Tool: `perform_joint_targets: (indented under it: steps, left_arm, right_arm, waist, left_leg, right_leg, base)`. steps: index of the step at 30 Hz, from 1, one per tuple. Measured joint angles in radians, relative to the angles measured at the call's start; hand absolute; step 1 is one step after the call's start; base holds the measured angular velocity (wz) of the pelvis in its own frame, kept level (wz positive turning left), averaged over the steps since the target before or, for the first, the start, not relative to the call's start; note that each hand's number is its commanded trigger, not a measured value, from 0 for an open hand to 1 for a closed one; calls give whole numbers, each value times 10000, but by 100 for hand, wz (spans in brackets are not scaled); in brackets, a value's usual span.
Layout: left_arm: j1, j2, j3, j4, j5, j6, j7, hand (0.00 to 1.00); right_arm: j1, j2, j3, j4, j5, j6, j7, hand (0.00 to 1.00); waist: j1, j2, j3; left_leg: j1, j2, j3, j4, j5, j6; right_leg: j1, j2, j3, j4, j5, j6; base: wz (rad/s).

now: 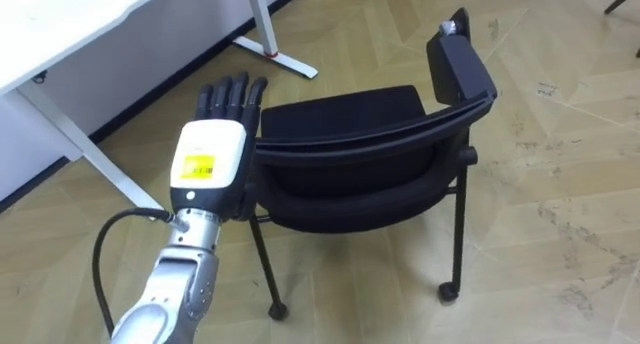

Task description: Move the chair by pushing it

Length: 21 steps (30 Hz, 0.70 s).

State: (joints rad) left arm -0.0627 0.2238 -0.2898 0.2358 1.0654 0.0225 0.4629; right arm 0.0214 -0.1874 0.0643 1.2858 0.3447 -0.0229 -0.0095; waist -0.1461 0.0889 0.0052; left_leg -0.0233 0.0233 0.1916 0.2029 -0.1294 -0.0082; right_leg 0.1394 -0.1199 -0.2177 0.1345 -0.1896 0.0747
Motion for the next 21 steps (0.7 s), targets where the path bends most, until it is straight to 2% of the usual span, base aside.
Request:
perform_joint_targets:
  steps: [6, 12, 16, 21]
  left_arm:
    - [-72, 165, 0, 0, 156, 33, -200, 0]
    - [-583, 487, 0, 65, 160, 90, -225, 0]
    - [-726, 710, 0, 80, 159, 156, -440, 0]
    - [-744, 714, -1, 815, 52, 148, -599, 0]
  right_arm:
    - [-20, 14, -55, -6, 1, 27, -44, 0]
    - [-47, 0, -96, -114, -1, 107, -126, 0]
    - [-55, -13, -106, -173, -44, 122, -101, 0]
    - [-195, -34, -128, -145, -548, 97, 8, 0]
  waist:
    - [-149, -34, 33]
    - [-150, -34, 33]
    - [-232, 18, -2]
    - [-453, 52, -25]
  left_leg:
    - [-18, 2, 70, 5, -1, 2]
    - [-31, 13, 188, -18, -1, 3]
    - [-44, 17, 237, -48, -3, 3]
    - [-30, 17, 235, -44, -5, 4]
  right_leg:
    - [-41, -5, 34, 20, 0, 0]
    - [-139, -9, 177, 57, 0, 0]
    - [-187, -9, 222, 54, 0, 0]
    - [-166, -9, 223, 48, 1, -1]
  base:
    - [-2]
    - [-6]
    - [-3]
    - [0]
